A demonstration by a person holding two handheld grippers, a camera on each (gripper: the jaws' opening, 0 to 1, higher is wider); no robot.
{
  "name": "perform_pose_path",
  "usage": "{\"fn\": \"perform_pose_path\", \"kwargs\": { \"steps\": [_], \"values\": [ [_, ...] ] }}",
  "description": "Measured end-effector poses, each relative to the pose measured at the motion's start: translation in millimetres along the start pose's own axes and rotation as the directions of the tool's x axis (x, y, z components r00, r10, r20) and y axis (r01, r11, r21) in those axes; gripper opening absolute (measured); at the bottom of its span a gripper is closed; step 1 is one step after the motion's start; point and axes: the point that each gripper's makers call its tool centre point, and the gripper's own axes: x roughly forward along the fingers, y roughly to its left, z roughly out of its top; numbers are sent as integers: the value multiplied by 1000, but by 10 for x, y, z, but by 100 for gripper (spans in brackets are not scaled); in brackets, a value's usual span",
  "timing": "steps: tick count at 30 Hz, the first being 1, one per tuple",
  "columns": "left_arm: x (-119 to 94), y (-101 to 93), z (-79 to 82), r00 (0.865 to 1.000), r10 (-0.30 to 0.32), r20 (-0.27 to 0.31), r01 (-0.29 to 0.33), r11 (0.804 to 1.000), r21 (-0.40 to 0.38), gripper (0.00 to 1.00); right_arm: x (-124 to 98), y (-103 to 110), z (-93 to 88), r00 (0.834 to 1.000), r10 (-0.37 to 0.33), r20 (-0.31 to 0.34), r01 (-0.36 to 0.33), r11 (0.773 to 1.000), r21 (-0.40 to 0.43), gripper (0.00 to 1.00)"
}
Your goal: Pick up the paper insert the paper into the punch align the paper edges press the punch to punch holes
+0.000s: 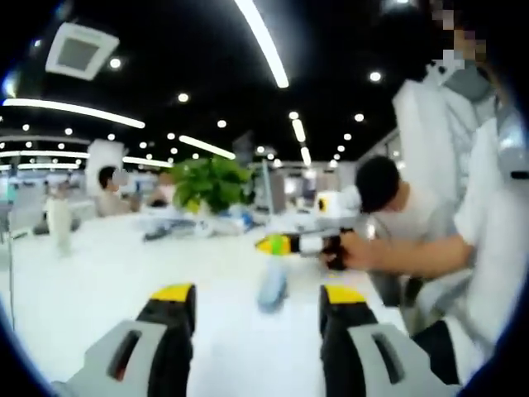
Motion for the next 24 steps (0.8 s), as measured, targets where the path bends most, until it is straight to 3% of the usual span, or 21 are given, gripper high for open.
{"fn": "perform_pose_path", "kwargs": {
  "steps": [7, 12, 17, 21, 24],
  "values": [
    [-230, 7, -141, 999, 33, -8, -33, 999, -28, 60, -4, 20, -14, 1000, -1, -5, 1, 1000, -14, 13],
    [-296, 15, -121, 999, 46, 5, -45, 998, -33, 60, -9, 24, -23, 1000, -5, -8, 4, 1000, -16, 14],
    [-284, -7, -196, 998, 62, -19, -62, 998, -7, 60, -12, 35, -23, 1000, 3, -6, -3, 1000, -13, 14],
    [-264, 46, -329, 995, 68, -77, -67, 998, 20, 58, 8, -24, -32, 1000, 0, -7, 0, 1000, -15, 15],
    [-257, -20, -354, 994, 58, -94, -57, 998, 18, 57, 14, -55, -28, 1000, -2, -3, 2, 1000, -15, 15]
  ]
}}
